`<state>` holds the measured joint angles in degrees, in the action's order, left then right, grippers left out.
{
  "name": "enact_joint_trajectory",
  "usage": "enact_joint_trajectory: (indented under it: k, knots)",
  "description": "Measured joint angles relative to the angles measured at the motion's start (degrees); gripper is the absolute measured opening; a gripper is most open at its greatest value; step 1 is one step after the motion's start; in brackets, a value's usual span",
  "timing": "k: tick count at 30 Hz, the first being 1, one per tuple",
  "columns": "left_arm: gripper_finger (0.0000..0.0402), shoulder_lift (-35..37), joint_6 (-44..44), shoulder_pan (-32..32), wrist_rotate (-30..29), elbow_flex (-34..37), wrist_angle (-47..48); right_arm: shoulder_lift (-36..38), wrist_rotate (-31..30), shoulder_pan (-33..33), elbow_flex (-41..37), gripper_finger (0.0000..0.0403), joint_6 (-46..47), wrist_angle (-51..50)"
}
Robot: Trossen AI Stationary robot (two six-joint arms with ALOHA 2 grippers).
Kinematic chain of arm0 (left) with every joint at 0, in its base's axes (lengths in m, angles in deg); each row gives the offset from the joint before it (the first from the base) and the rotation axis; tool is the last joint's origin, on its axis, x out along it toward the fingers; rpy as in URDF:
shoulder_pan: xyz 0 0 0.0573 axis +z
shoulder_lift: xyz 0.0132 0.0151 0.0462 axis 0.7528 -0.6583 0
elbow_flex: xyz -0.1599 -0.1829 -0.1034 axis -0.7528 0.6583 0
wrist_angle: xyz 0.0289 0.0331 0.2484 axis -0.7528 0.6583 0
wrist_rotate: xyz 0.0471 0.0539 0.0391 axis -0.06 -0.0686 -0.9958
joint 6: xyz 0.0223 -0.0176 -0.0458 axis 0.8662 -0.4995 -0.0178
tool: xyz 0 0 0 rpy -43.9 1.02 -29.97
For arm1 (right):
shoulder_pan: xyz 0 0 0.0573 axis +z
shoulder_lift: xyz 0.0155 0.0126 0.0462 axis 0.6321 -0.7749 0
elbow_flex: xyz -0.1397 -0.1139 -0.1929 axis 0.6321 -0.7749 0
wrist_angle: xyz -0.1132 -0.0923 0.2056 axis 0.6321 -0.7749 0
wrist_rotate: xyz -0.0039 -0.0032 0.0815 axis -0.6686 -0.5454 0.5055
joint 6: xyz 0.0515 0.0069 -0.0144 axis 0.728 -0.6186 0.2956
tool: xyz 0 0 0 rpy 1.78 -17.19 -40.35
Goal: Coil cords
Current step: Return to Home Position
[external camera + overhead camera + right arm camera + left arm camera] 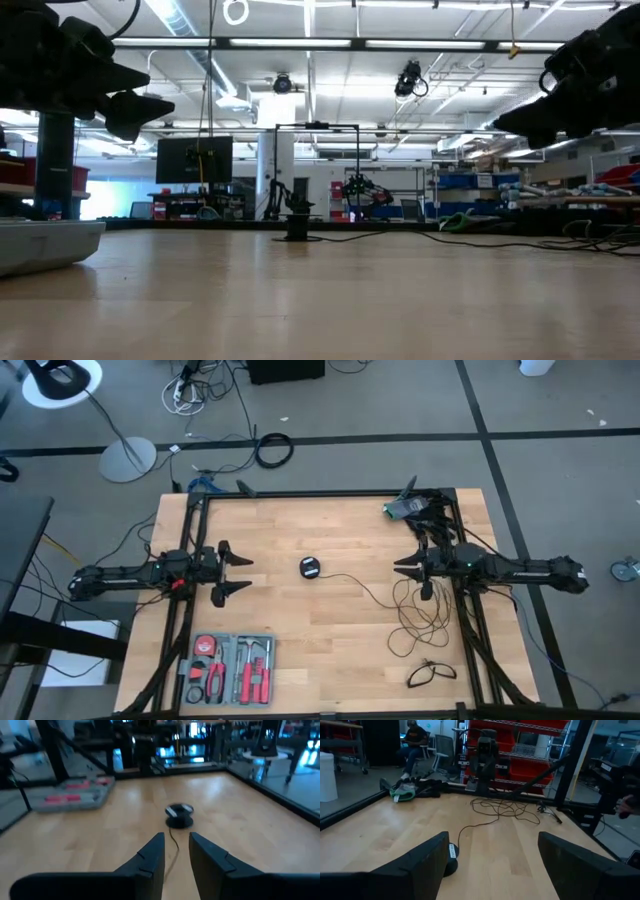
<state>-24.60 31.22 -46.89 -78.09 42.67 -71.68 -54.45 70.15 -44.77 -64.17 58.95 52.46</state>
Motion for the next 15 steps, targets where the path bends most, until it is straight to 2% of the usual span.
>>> enact_joint_trajectory:
  k: [15]
  knots:
    - [0.031, -1.4, -1.7, 0.0, -3.0, 0.0, 0.2, -12.3, 0.0, -0.2, 0.0, 0.0089, -0.4, 0.0]
